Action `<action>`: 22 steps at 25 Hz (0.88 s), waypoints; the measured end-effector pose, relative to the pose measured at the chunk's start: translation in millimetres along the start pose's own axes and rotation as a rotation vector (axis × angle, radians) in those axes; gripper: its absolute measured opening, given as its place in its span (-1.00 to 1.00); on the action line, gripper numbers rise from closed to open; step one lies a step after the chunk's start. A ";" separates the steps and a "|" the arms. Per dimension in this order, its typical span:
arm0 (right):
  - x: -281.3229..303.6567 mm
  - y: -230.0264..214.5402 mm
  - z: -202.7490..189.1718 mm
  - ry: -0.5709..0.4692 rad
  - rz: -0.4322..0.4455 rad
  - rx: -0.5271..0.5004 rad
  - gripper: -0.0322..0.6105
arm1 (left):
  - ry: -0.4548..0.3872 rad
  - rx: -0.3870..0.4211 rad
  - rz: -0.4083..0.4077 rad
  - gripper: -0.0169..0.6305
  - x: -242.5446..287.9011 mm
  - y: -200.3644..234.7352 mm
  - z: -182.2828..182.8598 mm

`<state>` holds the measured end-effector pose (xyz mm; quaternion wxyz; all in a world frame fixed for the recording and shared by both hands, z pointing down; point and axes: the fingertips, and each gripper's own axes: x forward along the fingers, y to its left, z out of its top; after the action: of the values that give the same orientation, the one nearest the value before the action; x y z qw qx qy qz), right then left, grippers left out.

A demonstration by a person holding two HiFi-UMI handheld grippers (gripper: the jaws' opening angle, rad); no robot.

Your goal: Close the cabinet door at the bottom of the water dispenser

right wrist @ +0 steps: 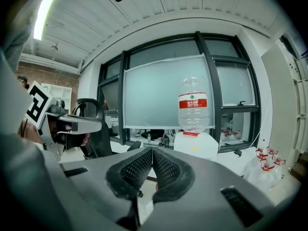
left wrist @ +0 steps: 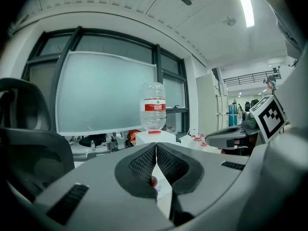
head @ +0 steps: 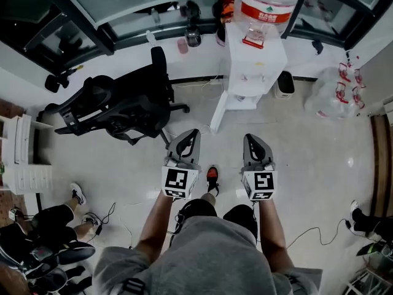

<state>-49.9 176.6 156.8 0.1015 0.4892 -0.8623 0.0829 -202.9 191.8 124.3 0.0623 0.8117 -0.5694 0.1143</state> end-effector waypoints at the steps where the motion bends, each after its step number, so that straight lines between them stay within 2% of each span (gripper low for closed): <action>1: 13.8 0.7 -4.2 0.012 -0.005 0.004 -0.84 | 0.015 -0.003 -0.008 -0.87 8.3 8.2 -7.6; 11: 138.3 3.4 -75.7 0.128 -0.003 0.046 -0.84 | 0.097 -0.036 -0.010 -0.87 81.3 75.0 -88.4; 16: 192.0 6.4 -139.9 0.182 0.016 0.067 -0.84 | 0.130 -0.066 -0.002 -0.87 117.0 97.9 -148.8; 22: 238.3 12.7 -227.6 0.281 0.049 0.088 -0.84 | 0.199 -0.129 0.046 -0.87 150.7 114.4 -240.6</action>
<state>-158.7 41.2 437.1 0.1974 0.4554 -0.8469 0.1907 -288.9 71.0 392.0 0.1678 0.7773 -0.5852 0.1586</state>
